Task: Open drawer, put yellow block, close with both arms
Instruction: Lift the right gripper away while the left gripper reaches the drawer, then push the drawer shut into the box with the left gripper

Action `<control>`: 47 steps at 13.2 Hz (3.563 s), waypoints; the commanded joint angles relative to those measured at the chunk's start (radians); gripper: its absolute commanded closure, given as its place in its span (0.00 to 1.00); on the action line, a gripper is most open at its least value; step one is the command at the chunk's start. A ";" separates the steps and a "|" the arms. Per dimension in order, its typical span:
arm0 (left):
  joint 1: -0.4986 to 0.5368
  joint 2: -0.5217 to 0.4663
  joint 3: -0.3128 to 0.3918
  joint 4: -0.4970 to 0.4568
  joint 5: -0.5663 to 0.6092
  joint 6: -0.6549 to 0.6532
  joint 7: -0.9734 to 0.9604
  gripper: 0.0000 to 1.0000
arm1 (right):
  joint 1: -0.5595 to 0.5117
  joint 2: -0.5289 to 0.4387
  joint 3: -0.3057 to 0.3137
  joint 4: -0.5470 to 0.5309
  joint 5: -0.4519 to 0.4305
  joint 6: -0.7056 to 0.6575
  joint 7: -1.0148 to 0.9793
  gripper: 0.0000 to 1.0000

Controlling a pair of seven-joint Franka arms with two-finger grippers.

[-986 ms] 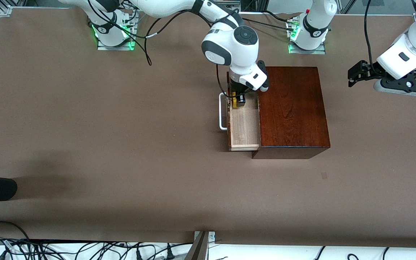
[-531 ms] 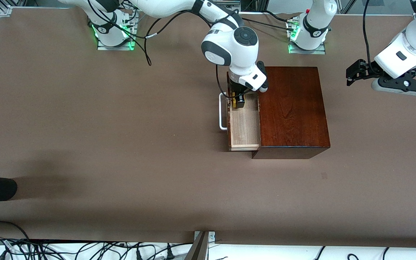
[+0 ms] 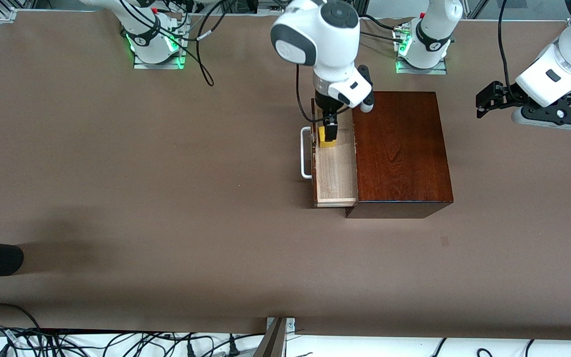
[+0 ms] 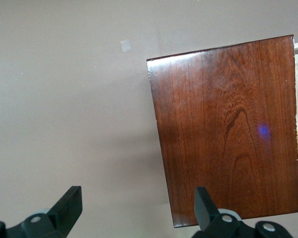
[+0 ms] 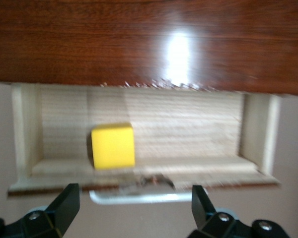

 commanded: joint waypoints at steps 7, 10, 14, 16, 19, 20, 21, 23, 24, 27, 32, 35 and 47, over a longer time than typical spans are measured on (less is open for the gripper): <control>0.000 0.004 -0.004 0.020 0.019 -0.038 0.004 0.00 | -0.336 -0.255 0.001 -0.022 0.102 -0.085 0.013 0.00; -0.004 0.030 -0.036 0.020 -0.007 -0.097 0.016 0.00 | -0.477 -0.373 -0.025 -0.165 0.207 -0.086 0.064 0.00; -0.009 0.120 -0.164 0.026 -0.102 -0.101 0.128 0.00 | -0.556 -0.527 -0.172 -0.349 0.365 -0.088 0.093 0.00; -0.007 0.194 -0.276 0.040 -0.224 -0.099 0.133 0.00 | -0.605 -0.583 -0.189 -0.441 0.388 -0.088 0.157 0.00; -0.047 0.324 -0.399 0.114 -0.317 -0.090 0.128 0.00 | -0.657 -0.634 -0.235 -0.538 0.388 -0.089 0.200 0.00; -0.090 0.358 -0.401 0.141 -0.312 -0.087 0.111 0.00 | -0.659 -0.660 -0.260 -0.574 0.388 -0.094 0.226 0.00; -0.140 0.379 -0.399 0.151 -0.308 -0.063 0.099 0.00 | -0.662 -0.689 -0.272 -0.619 0.388 -0.102 0.258 0.00; -0.225 0.406 -0.406 0.150 -0.231 0.067 0.142 0.00 | -0.676 -0.732 -0.286 -0.679 0.388 -0.109 0.324 0.00; -0.262 0.422 -0.404 0.152 -0.198 0.115 0.184 0.00 | -0.676 -0.743 -0.301 -0.684 0.387 -0.127 0.331 0.00; -0.314 0.484 -0.404 0.145 -0.115 0.291 0.387 0.00 | -0.676 -0.737 -0.346 -0.668 0.385 -0.132 0.326 0.00; -0.406 0.645 -0.406 0.141 0.196 0.548 0.522 0.00 | -0.674 -0.725 -0.347 -0.639 0.332 -0.167 0.326 0.00; -0.425 0.668 -0.403 0.095 0.301 0.544 0.521 0.00 | -0.674 -0.728 -0.349 -0.639 0.333 -0.175 0.328 0.00; -0.313 0.657 -0.396 0.084 0.413 0.292 0.585 0.00 | -0.669 -0.714 -0.350 -0.598 0.316 -0.197 0.329 0.00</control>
